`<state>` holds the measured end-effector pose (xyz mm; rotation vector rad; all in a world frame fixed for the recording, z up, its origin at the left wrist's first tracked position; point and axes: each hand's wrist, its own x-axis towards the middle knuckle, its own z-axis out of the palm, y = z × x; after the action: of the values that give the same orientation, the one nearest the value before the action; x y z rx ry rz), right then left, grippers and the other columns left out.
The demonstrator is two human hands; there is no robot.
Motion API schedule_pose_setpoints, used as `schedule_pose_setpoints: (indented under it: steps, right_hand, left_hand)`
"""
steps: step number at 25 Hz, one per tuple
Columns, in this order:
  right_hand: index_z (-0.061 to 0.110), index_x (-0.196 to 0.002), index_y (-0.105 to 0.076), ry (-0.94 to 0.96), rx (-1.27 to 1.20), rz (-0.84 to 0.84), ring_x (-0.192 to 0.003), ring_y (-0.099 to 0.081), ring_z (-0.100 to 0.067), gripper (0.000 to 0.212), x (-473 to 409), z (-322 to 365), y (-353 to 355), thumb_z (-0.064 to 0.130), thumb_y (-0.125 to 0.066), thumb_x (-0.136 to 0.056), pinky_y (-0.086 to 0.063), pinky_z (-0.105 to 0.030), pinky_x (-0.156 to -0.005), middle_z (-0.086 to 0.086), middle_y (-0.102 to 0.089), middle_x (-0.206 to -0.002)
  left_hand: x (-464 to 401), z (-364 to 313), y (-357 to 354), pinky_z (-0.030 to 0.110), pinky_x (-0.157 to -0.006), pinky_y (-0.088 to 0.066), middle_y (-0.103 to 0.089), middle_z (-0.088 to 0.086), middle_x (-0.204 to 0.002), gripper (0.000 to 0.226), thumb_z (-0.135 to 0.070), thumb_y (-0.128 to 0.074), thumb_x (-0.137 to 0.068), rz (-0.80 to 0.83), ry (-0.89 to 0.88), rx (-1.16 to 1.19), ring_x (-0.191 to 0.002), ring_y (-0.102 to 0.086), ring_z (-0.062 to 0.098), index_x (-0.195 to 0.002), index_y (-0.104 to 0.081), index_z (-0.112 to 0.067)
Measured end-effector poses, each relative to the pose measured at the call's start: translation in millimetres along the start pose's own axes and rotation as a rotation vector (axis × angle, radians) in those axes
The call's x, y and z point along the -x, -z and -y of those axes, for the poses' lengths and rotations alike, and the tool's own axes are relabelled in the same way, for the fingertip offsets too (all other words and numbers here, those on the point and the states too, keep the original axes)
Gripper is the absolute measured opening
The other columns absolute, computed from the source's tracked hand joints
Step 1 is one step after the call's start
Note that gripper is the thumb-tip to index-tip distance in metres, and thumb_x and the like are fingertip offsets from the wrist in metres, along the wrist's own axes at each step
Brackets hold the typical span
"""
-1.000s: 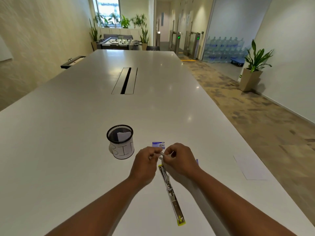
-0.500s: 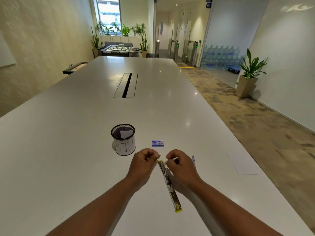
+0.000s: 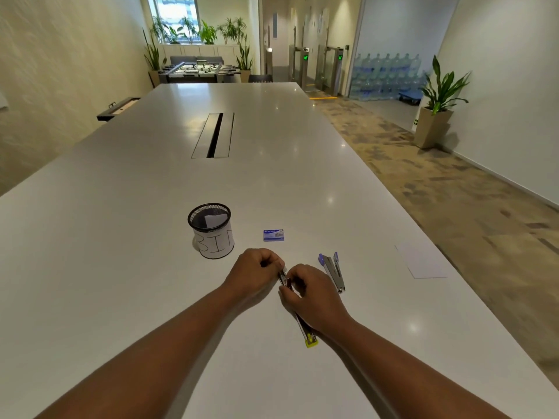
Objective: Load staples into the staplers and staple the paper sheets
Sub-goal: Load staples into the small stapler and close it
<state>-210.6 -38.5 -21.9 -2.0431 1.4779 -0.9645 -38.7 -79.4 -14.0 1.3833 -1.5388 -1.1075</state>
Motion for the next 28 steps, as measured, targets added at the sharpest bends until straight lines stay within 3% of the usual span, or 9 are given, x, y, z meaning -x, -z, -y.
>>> schedule_pose_setpoints:
  steps: [3, 8, 18, 28]
  right_hand:
    - [0.020, -0.081, -0.056, -0.005, -0.013, -0.004, -0.066, -0.048, -0.012, 0.017, 0, 1, 1, 0.030, -0.069, -0.084, -0.047, -0.038, -0.062, 0.004, -0.056, -0.071]
    - [0.022, -0.083, -0.056, -0.013, -0.040, -0.024, -0.063, -0.048, -0.010, 0.017, 1, -4, 0, 0.030, -0.071, -0.082, -0.047, -0.036, -0.060, 0.006, -0.056, -0.070]
    - [0.021, -0.083, -0.056, -0.022, -0.057, -0.022, -0.065, -0.052, -0.015, 0.017, 1, -4, -2, 0.029, -0.071, -0.083, -0.051, -0.041, -0.062, 0.003, -0.059, -0.072]
    - [0.024, -0.080, -0.054, -0.018, -0.069, -0.032, -0.061, -0.048, -0.010, 0.018, 1, -5, -2, 0.028, -0.071, -0.083, -0.048, -0.036, -0.059, 0.007, -0.055, -0.068]
  left_hand:
    - [-3, -5, 5, 0.039, -0.077, -0.060, -0.075, -0.008, -0.076, 0.013, -0.029, -0.065, -0.083, 0.036, -0.049, -0.222, -0.076, -0.071, 0.008, -0.075, -0.075, -0.027]
    - [-4, -11, 7, 0.019, -0.068, -0.048, -0.073, -0.014, -0.075, 0.023, -0.018, -0.067, -0.089, 0.092, -0.074, -0.376, -0.072, -0.066, -0.006, -0.070, -0.070, -0.031]
    - [-5, -16, 9, 0.029, -0.074, -0.054, -0.074, -0.006, -0.083, 0.012, -0.016, -0.067, -0.089, 0.114, -0.070, -0.427, -0.081, -0.069, 0.009, -0.080, -0.076, -0.016]
    - [0, -19, 7, 0.020, -0.069, -0.050, -0.075, -0.009, -0.079, 0.013, -0.014, -0.070, -0.086, 0.108, -0.061, -0.408, -0.075, -0.068, 0.003, -0.077, -0.076, -0.021]
